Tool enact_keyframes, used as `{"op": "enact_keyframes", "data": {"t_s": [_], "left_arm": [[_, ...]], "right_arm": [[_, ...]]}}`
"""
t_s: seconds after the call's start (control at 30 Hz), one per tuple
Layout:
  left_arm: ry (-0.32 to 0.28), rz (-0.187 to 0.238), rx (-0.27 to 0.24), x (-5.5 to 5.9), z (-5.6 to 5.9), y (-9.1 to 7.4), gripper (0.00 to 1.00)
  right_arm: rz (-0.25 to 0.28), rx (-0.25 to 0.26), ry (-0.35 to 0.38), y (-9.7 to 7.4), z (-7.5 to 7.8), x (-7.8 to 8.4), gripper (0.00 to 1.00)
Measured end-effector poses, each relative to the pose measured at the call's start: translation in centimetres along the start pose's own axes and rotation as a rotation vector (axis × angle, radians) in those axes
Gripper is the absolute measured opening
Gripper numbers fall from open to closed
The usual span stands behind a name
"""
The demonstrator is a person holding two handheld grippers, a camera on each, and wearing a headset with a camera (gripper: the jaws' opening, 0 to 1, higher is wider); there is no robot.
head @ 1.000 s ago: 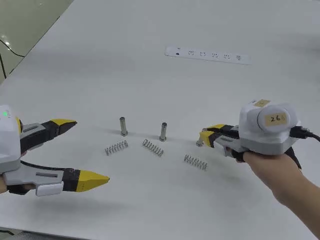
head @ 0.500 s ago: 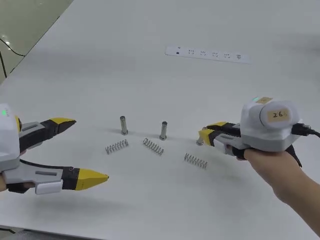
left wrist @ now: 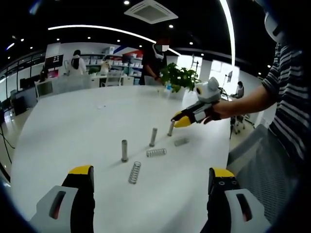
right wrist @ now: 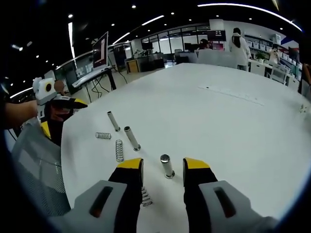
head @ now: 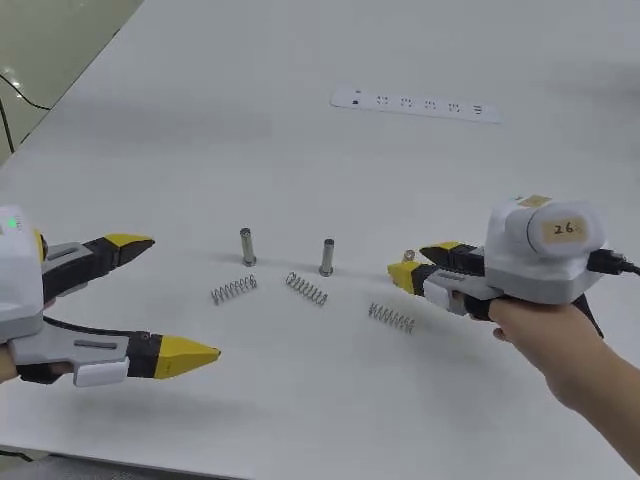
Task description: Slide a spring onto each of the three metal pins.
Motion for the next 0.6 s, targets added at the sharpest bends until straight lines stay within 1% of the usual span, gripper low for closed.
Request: {"op": "enact_keyframes", "data": {"t_s": [0.13,0.3,0.6], "left_arm": [[-0.001,0.001,-0.005,0.0,-0.1,-0.1,0.94],[-0.002,0.001,-0.008,0.1,-0.2,-0.2,0.94],[-0.002,0.007,-0.014,-0.2,-0.2,-0.3,0.94]], "right_arm": [[0.007,0.002,-0.006,0.0,0.0,-0.2,0.36],[0.018,-0.003,0.002,-0.2,0.1,-0.4,0.36],[0.034,-0.011,0.011,-1.2,0.1,-0.8,0.35]]}}
Point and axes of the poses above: the centre of the closed fingertips' face, and the gripper's own axes: y roughly forward along the fingers, z roughly to its right, x roughly out of its underside, the point moved 1 cm from there along -y, roughly backward along the fingers, and after that the axes turned 1 degree about y, right-handed, at the moved point
